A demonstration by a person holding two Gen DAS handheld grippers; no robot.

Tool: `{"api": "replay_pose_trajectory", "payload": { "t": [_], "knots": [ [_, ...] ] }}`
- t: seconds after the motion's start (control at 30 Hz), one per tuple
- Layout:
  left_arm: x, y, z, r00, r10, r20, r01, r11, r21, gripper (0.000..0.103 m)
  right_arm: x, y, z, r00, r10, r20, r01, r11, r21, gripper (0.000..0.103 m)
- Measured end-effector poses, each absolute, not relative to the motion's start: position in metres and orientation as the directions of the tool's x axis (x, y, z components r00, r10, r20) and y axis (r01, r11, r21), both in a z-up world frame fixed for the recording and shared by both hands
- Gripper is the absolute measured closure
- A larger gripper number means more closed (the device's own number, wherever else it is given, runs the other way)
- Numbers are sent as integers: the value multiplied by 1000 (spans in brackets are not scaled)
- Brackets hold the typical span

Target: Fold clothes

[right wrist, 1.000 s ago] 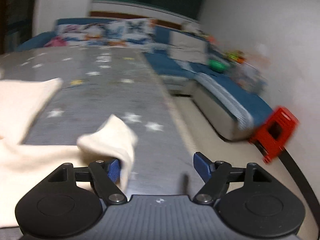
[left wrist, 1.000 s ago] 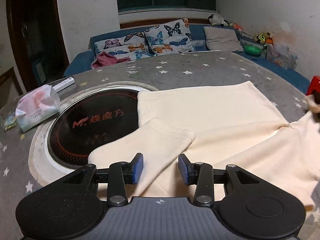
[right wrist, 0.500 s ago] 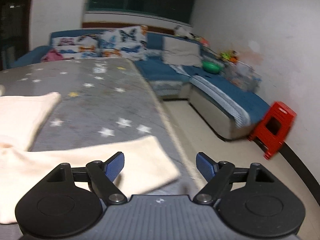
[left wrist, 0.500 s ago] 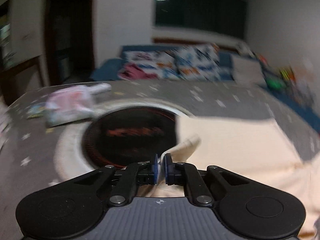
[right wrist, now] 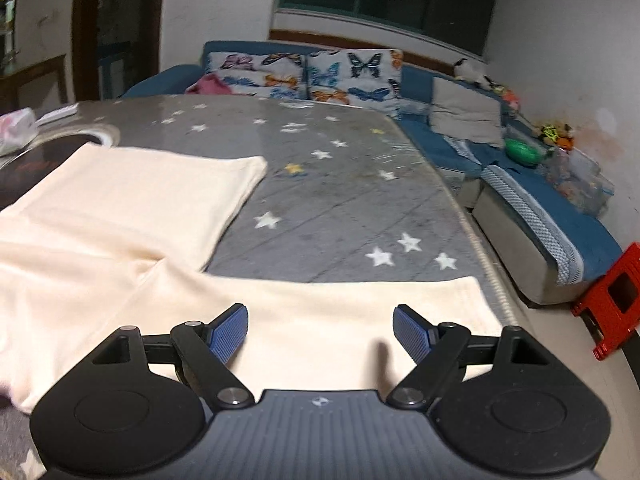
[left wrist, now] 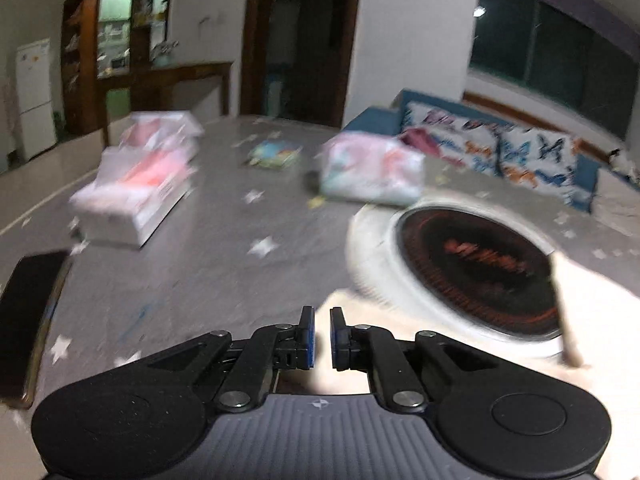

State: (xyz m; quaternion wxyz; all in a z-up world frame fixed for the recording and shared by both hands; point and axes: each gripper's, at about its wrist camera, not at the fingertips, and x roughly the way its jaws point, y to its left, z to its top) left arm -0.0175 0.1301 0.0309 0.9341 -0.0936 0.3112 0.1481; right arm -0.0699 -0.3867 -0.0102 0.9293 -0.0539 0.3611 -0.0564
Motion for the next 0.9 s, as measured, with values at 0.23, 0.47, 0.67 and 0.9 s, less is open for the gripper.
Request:
{"api": "replay_pose_trajectory", "payload": {
  "t": [0.23, 0.47, 0.67, 0.9],
  "knots": [
    [-35, 96, 44, 796, 77, -601, -183, 976, -117, 94, -78, -376, -3, 726, -83, -683, 12, 994, -109, 22],
    [-63, 3, 59, 745, -335, -577, 315, 939, -138, 92, -90, -350, 10, 707, 107, -699, -154, 988, -4, 35],
    [-94, -47, 59, 637, -503, -585, 569, 818, -84, 90, -108, -314, 20, 646, 290, -706, -359, 932, 54, 49],
    [-104, -64, 44, 612, -478, -630, 602, 798, -21, 66, -126, -274, 25, 586, 401, -704, -522, 852, 51, 52]
  ]
}}
